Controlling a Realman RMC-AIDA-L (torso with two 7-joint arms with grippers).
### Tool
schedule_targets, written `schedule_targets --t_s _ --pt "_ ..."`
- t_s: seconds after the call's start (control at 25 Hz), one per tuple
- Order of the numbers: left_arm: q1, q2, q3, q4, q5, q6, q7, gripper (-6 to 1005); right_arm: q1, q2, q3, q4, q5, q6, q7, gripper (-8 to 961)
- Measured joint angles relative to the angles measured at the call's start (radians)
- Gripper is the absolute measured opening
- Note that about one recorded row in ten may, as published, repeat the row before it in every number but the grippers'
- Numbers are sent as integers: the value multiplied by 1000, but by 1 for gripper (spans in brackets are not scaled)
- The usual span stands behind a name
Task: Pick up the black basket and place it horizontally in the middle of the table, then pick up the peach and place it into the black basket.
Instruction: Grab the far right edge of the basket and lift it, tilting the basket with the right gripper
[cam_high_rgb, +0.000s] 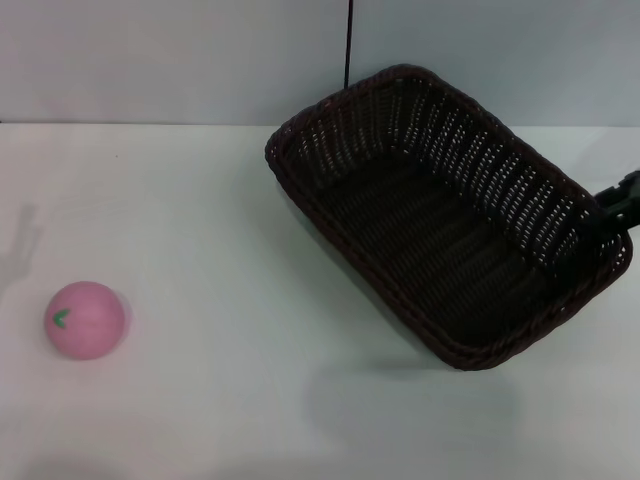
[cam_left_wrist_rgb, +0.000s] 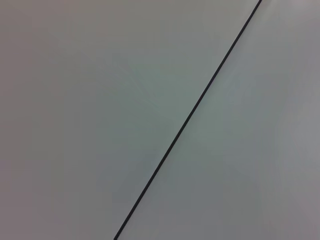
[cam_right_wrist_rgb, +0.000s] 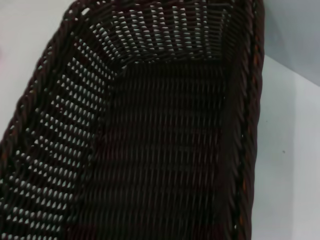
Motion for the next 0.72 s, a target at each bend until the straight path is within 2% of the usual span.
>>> schedule_targets --t_s 0.2,0.36,0.72 --pt "-6 0 3 -7 -1 -7 0 758 -6 29 3 19 5 44 -43 618" --pt "-4 1 4 -8 -1 -8 0 755 -9 41 14 20 5 68 -49 523" --pt "2 2 3 -8 -1 -15 0 749 -22 42 36 28 56 80 -45 315"
